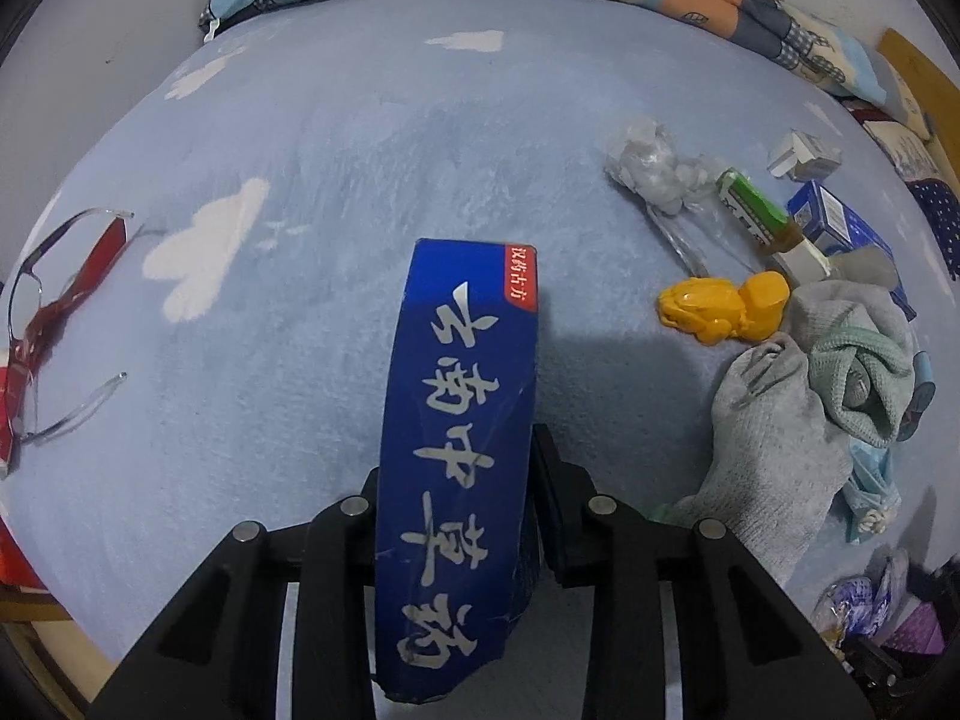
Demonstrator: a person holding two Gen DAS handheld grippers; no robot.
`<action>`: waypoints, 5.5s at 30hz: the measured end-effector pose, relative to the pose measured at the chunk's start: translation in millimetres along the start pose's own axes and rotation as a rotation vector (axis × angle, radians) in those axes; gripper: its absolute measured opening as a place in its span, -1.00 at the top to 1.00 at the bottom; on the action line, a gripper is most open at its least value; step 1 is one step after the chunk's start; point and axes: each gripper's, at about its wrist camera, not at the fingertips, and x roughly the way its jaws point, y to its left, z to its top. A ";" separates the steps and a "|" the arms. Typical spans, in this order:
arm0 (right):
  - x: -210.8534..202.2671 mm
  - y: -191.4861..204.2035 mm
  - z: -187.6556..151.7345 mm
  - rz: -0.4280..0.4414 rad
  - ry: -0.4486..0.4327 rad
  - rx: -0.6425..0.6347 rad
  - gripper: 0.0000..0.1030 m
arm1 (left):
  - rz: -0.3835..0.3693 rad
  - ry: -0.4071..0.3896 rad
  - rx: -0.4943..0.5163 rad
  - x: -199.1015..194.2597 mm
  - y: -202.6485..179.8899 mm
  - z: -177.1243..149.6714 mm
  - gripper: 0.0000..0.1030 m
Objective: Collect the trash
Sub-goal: 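Carry the plastic bag in the right tool to the purple basket and release it, then drop the blue box into the purple basket with the left tool, then grasp the grey sock with the left tool while the right tool grasps the light-blue tape roll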
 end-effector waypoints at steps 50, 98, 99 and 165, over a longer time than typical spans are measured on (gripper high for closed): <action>-118.7 -47.3 -1.7 -0.070 -0.502 0.267 -0.21 | -0.210 -0.460 0.259 -141.3 -124.1 -57.6 0.39; -318.4 -254.3 -336.6 -0.330 -0.618 1.013 -0.34 | -0.809 -0.130 0.930 -228.1 -467.0 -226.4 -0.09; -319.4 -255.1 -336.4 -0.329 -0.623 1.014 -0.34 | -0.803 -0.137 0.921 -227.9 -463.0 -223.8 -0.09; -11.4 -59.7 71.9 -0.067 -0.134 -0.048 -0.45 | -0.273 -0.247 0.120 -77.2 -22.6 7.2 0.63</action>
